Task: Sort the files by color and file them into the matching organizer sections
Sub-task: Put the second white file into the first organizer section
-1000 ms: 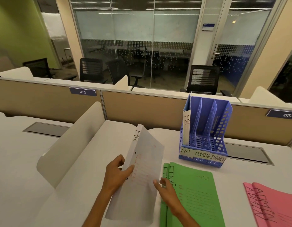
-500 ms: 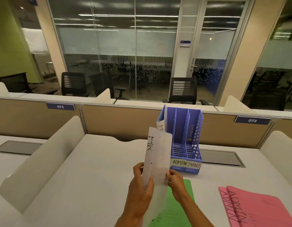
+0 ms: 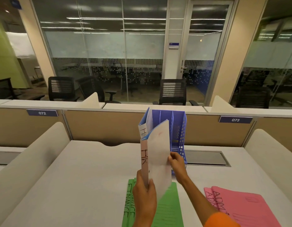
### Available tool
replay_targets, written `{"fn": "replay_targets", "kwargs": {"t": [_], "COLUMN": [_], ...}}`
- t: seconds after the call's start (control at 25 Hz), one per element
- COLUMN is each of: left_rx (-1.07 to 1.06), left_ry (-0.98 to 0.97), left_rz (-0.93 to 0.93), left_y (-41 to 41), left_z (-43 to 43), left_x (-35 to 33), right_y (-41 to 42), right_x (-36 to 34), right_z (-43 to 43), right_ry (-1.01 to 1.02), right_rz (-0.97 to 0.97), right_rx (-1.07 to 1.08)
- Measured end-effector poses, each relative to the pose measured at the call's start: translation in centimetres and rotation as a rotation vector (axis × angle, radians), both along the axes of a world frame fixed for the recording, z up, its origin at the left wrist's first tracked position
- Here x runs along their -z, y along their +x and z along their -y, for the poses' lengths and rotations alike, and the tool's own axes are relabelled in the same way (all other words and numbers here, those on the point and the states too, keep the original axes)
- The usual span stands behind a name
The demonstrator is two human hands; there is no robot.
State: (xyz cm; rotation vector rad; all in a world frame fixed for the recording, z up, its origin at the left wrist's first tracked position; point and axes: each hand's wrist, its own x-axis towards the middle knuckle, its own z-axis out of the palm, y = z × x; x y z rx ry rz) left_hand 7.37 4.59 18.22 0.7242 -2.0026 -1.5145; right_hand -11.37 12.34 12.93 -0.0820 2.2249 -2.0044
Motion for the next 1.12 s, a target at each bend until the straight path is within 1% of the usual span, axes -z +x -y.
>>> {"fn": "replay_targets", "kwargs": {"t": [0.12,0.2,0.32,0.44,0.48,0.52,0.72,0.84,1.12], "left_rx": [-0.028,-0.063,-0.136,-0.211,-0.226,-0.240,-0.239,-0.228,-0.152], "left_ry": [0.000,-0.009,-0.016,-0.018,-0.024,-0.035,-0.097,-0.116,-0.043], "left_rz": [-0.098,-0.170,-0.276,-0.332,-0.343,-0.357,-0.448,-0.473,-0.464], "left_y": [-1.4,-2.5,-4.2,-6.2,-7.0,-7.9,-12.7,-15.7,-21.3], "left_z": [-0.3,-0.1,0.4,1.0,1.1,1.1,1.6,2.0,2.9], "left_x": [-0.7,-1.3,-2.2,-2.4,-2.5,-2.6,-2.7,-2.4,-0.4], "right_y": [-1.8,-2.8,-3.8,-3.9,-3.9,-4.0,-4.0,-3.9,-4.2], "right_x": [-2.1,-2.4,-1.1,1.5,2.5,3.3,6.7,8.4,9.5], "right_z": [-0.1,-0.2,-0.9,-1.9,-2.1,-2.3,-3.3,-3.8,-3.2], "right_ry": [0.034,0.157,0.520,0.943,1.043,1.101,1.178,1.180,1.229], "right_rz": [-0.129,-0.209,-0.324,-0.410,-0.414,-0.406,-0.393,-0.417,-0.487], "right_rx": [-0.089,-0.126,-0.164,-0.283,-0.313,-0.336,-0.413,-0.386,-0.324]}}
